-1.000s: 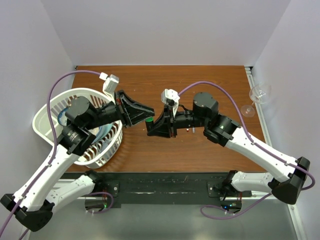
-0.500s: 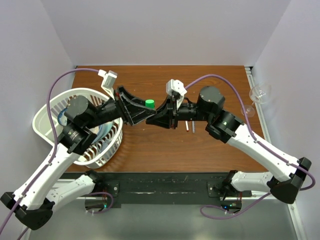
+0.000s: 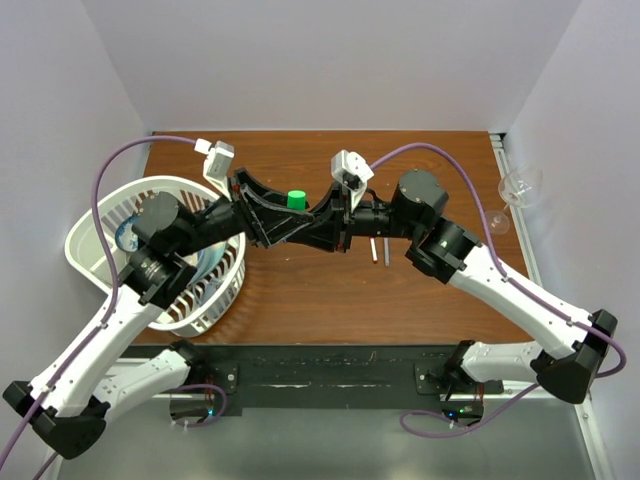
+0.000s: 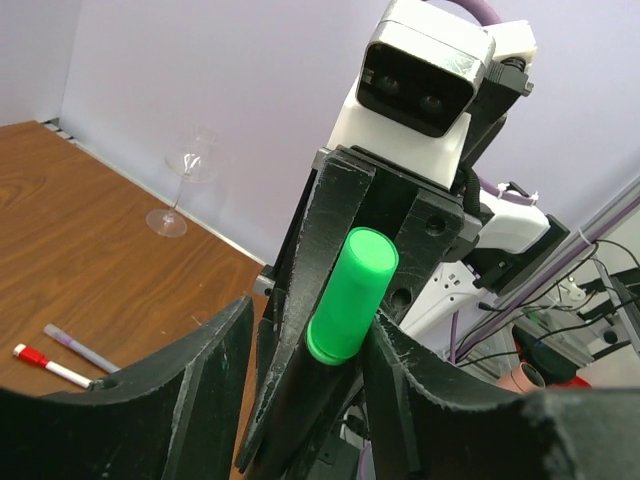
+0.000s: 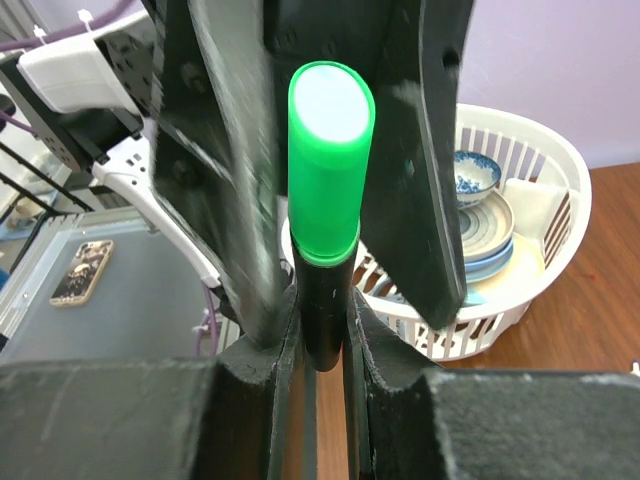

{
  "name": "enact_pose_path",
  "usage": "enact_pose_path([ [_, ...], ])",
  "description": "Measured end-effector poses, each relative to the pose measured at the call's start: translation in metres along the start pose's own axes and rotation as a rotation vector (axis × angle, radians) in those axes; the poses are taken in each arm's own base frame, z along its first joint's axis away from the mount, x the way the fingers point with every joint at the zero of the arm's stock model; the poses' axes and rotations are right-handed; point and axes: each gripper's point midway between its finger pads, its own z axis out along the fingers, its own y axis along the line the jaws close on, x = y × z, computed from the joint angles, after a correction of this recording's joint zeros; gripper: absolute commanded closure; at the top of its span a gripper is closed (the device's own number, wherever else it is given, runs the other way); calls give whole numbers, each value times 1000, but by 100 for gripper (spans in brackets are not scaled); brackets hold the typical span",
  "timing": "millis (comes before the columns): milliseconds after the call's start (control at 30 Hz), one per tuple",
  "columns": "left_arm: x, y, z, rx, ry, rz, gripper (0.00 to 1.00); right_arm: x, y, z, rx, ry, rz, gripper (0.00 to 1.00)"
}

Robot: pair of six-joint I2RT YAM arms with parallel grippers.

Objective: Insert the pens into the pen caps

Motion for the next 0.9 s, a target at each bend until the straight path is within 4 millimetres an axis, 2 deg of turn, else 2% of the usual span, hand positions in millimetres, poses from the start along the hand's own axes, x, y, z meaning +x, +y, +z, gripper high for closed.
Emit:
enact_pose_path([
  [100, 2, 3, 0, -2, -2, 0, 54, 0, 0, 0, 1, -2, 15, 100],
  [167, 1, 1, 0, 4, -8, 6, 60, -1, 0, 1, -1, -6, 19, 100],
  [267, -1, -2, -2, 10, -18, 16, 83, -3, 0, 1, 1, -15, 22, 100],
  [300, -1, -2, -3, 14, -20, 32, 98, -3, 1, 1, -2, -14, 33, 100],
  [333, -1, -3, -3, 20, -20, 49, 100, -3, 3, 1, -6, -11, 53, 100],
  [433, 0, -6, -4, 42, -19, 83, 100, -3, 7, 0, -13, -7, 97, 87],
  [467, 0, -6, -3, 46, -20, 84, 100, -3, 8, 0, -12, -8, 105, 73],
  [567, -1, -5, -3, 43, -26, 72, 100, -4, 8, 0, -10, -12, 109, 59],
  [733, -2, -1, -1, 21, -34, 29, 100, -2, 10, -8, 4, -45, 113, 55],
  [900, -3, 1, 2, 17, -40, 6, 100, 4, 12, -11, 2, -57, 150, 59],
])
